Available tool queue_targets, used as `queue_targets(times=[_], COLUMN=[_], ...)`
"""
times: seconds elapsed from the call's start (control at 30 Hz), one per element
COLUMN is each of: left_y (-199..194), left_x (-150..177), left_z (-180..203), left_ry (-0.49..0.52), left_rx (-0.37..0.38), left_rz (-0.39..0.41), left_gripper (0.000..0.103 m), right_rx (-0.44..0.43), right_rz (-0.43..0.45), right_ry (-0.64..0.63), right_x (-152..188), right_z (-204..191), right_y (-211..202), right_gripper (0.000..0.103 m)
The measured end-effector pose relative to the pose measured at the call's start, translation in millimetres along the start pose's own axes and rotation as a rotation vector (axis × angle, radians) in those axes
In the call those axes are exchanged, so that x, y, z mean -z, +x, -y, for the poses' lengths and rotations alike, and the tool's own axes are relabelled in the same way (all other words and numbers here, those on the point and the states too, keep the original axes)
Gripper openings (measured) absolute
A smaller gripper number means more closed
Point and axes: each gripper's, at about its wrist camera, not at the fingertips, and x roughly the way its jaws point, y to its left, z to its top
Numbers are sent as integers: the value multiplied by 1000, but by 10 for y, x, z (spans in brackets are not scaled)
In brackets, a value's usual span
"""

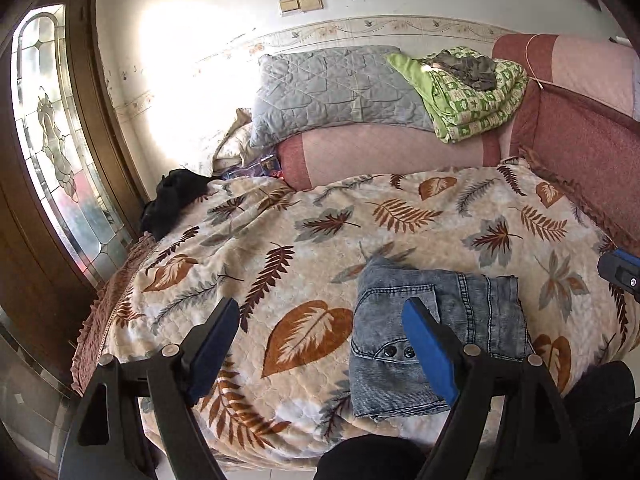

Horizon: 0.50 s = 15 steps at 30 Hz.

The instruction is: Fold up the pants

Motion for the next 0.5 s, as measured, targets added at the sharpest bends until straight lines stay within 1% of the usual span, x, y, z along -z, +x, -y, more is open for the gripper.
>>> queue_targets(times=[0.23,0.5], left_y=[-16,50], left_x=[27,65], left_z=[-67,-127], left_ry=[-13,-28], left_rx=[-13,-23], left_rz=[-10,-33], left_gripper=[84,84], right_rx=[3,9], right_rz=[-8,-56], right_ry=[-52,-63], right_x=[46,107], right_z=[-145,-170], right_y=[51,181], right_gripper=[65,66])
